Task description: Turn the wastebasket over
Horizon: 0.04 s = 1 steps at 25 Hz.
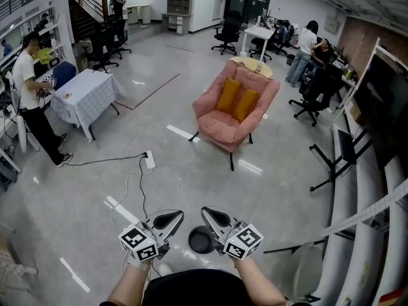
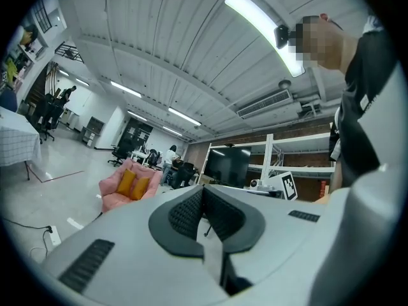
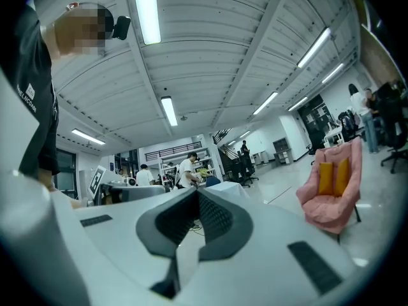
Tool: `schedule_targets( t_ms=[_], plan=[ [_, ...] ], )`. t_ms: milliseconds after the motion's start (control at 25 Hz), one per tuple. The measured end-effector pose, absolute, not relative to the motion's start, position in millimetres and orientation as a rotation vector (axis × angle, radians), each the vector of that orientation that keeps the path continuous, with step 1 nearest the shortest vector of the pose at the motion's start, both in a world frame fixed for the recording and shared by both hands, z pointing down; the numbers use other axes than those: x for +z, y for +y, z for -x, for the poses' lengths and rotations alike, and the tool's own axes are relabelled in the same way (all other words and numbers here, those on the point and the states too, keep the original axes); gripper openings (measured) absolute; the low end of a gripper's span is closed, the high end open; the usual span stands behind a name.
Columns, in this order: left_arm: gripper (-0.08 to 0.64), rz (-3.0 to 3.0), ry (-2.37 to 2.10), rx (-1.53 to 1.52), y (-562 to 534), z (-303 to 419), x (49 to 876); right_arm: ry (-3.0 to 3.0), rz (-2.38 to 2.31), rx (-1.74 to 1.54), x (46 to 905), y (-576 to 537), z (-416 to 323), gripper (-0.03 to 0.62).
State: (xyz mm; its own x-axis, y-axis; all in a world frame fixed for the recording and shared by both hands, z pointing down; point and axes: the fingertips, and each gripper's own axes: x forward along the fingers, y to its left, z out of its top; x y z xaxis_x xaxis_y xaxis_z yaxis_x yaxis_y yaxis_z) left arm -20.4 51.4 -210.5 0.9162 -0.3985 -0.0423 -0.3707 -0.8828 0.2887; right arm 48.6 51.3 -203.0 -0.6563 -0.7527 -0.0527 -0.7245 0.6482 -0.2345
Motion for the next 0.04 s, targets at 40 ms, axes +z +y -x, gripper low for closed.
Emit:
schedule_targets(
  t_ms=[40],
  plan=[
    [0.014,-2.802,-0.568,-0.148,49.8,19.3,-211.5,2.72,1.229,-0.286,-203.6,50.4,-49.3,0.011]
  ],
)
